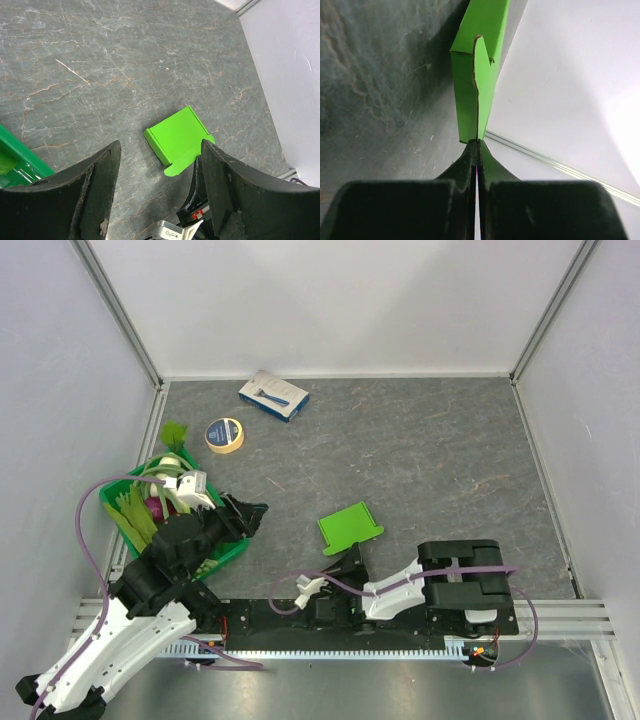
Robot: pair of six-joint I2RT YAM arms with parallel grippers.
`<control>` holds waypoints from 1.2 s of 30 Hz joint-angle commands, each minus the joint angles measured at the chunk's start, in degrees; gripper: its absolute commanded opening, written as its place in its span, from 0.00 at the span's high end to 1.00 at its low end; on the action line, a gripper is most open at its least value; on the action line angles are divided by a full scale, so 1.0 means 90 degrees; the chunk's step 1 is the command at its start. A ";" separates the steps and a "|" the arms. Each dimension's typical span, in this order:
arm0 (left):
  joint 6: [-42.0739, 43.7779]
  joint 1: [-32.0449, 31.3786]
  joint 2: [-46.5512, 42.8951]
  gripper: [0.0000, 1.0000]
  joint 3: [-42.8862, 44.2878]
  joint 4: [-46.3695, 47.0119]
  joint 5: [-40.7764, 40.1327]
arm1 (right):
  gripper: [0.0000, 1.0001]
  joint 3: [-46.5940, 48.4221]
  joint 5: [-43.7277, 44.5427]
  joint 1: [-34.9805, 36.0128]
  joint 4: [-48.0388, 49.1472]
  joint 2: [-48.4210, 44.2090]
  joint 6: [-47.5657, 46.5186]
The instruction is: Fold the paper box
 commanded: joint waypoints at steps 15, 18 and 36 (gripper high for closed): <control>0.0226 0.0045 0.0708 0.28 -0.0082 0.0527 -0.0069 | 1.00 0.1859 -0.3675 -0.1392 -0.3352 -0.2048 0.0376; 0.0158 0.0065 0.0972 0.27 -0.0209 0.0702 0.0028 | 1.00 0.2190 -0.4185 -0.1812 -0.3791 -0.2204 0.0493; -0.0603 0.0280 0.1491 0.30 -0.1586 0.1973 0.1298 | 1.00 0.4154 -0.6540 -0.3151 -0.5247 -0.1092 0.0406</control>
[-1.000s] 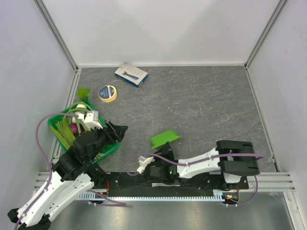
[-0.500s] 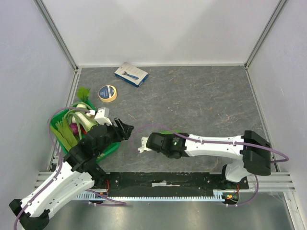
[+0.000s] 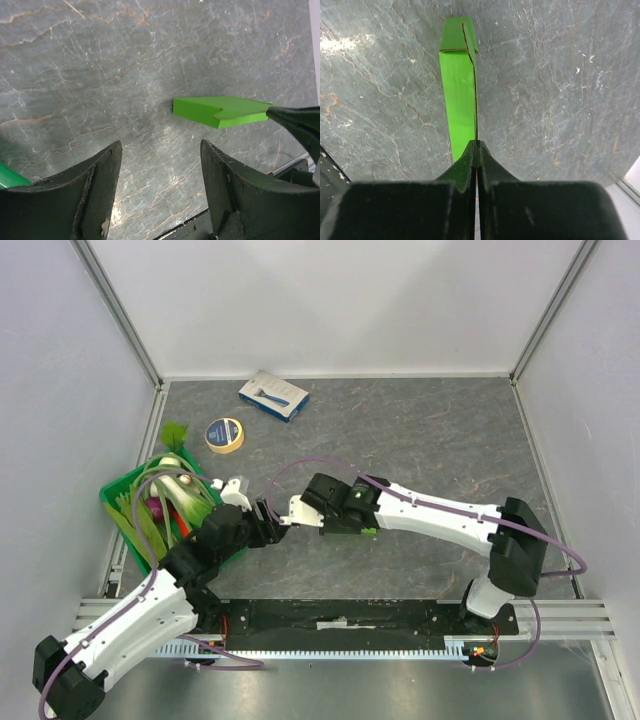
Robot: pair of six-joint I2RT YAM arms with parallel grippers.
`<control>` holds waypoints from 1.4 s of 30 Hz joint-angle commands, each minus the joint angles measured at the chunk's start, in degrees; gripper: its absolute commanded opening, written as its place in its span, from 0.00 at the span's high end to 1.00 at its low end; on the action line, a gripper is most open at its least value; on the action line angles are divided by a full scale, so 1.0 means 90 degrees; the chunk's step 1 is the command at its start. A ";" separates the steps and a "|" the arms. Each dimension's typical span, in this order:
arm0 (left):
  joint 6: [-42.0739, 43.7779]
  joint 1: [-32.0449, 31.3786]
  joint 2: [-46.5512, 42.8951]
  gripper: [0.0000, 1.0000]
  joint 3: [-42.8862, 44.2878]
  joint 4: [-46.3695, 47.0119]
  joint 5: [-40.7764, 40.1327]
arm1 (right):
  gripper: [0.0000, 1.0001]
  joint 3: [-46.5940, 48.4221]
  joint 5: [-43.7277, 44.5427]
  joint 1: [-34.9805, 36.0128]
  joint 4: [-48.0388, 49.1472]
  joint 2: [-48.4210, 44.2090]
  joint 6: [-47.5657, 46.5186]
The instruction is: Fold the paper box
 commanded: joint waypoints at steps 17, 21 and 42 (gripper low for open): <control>-0.0237 0.0049 -0.0335 0.28 -0.0921 0.1667 0.1325 | 0.82 0.0956 -0.0010 -0.0357 -0.0113 0.0777 -0.0119; -0.0041 0.0040 -0.0169 0.27 -0.0813 0.1815 0.1384 | 0.75 0.1015 -0.0107 -0.0416 0.0102 0.0552 -0.0040; 0.2468 0.0040 0.2634 0.29 0.1540 0.1289 0.1464 | 0.50 -0.1298 -0.1834 -0.2612 0.0951 -0.2552 0.3924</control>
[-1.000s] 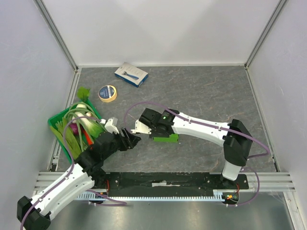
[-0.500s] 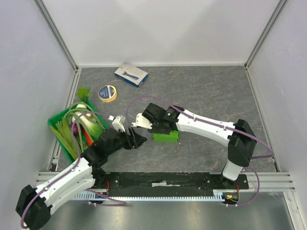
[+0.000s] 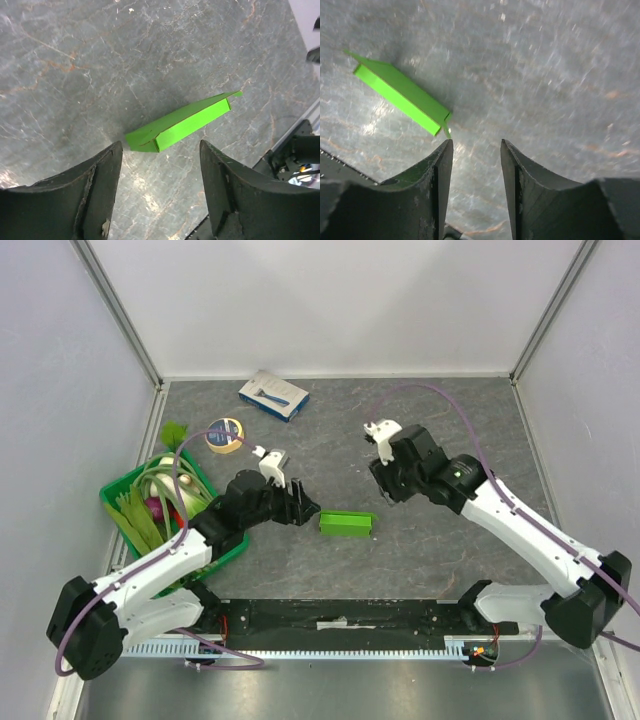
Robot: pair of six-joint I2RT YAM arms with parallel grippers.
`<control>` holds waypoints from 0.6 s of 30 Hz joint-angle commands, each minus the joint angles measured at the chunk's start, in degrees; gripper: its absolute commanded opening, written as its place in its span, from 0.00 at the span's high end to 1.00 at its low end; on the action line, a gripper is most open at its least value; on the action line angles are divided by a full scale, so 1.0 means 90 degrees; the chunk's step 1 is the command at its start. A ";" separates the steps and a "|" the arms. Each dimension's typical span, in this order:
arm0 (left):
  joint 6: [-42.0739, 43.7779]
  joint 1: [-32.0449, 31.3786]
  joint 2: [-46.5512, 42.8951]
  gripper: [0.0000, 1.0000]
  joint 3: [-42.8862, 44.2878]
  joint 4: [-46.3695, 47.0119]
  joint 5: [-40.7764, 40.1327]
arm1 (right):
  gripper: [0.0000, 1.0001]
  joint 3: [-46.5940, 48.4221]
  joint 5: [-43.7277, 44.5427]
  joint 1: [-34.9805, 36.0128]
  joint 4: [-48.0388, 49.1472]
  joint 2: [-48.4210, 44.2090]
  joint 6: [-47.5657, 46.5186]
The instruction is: Fold the paper box
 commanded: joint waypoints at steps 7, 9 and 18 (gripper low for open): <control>0.1599 0.0010 0.0403 0.55 0.0776 -0.0393 0.0649 | 0.61 -0.1424 -0.1118 -0.0401 0.0638 -0.0503 0.0818; 0.1843 -0.0029 0.0510 0.55 0.0787 -0.0413 0.0660 | 0.62 -0.1492 -0.1099 -0.0411 0.0706 -0.0502 0.0740; 0.2615 -0.0253 0.0929 0.51 0.0737 -0.0334 0.0611 | 0.62 -0.1717 -0.1069 -0.0411 0.1107 -0.0600 0.0789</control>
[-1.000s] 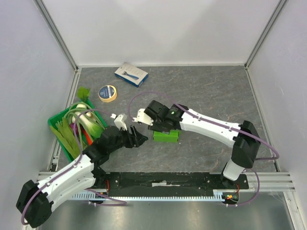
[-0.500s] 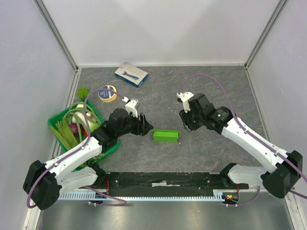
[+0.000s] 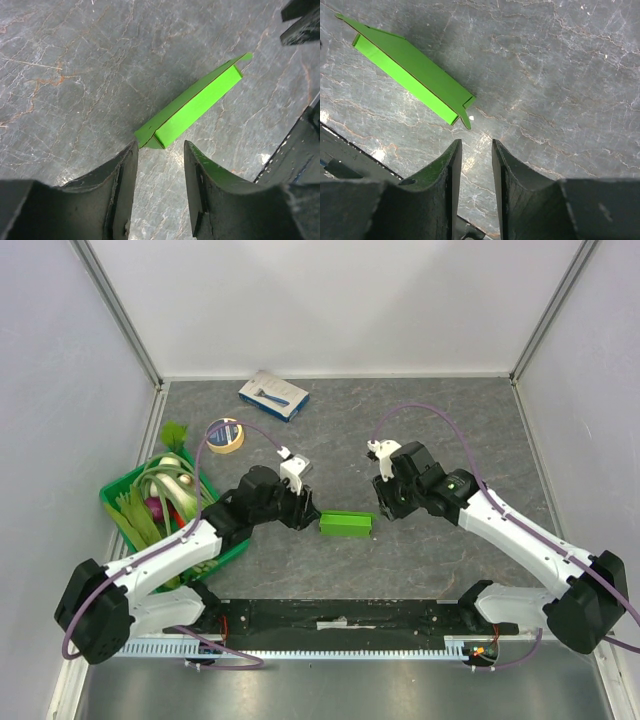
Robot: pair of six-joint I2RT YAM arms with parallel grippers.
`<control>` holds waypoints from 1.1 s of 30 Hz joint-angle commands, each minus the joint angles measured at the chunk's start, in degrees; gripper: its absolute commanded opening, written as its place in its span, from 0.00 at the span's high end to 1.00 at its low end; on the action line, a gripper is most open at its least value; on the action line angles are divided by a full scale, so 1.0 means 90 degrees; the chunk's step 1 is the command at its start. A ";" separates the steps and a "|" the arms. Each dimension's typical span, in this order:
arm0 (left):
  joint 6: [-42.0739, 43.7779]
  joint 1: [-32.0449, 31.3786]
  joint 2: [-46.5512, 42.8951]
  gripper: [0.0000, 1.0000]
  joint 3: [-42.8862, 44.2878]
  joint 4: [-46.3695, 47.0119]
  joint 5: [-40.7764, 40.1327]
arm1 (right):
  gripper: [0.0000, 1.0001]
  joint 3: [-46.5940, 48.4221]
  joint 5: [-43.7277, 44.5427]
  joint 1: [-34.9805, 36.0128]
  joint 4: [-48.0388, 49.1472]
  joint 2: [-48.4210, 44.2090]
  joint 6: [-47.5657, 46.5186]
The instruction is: Fold the paper box
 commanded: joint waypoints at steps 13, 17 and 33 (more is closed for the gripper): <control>0.0978 -0.0262 0.0509 0.51 0.0374 -0.0218 -0.0367 | 0.68 -0.0244 -0.0439 -0.0008 0.0651 0.0020 0.0006; 0.1027 -0.0262 0.0490 0.51 0.0530 -0.0472 -0.0445 | 0.68 -0.0254 -0.0586 0.0021 0.0690 0.0059 -0.0013; 0.1359 -0.0262 0.0929 0.54 0.0979 -0.0756 0.0209 | 0.67 -0.0293 -0.0470 0.0109 0.0827 0.0411 -0.0043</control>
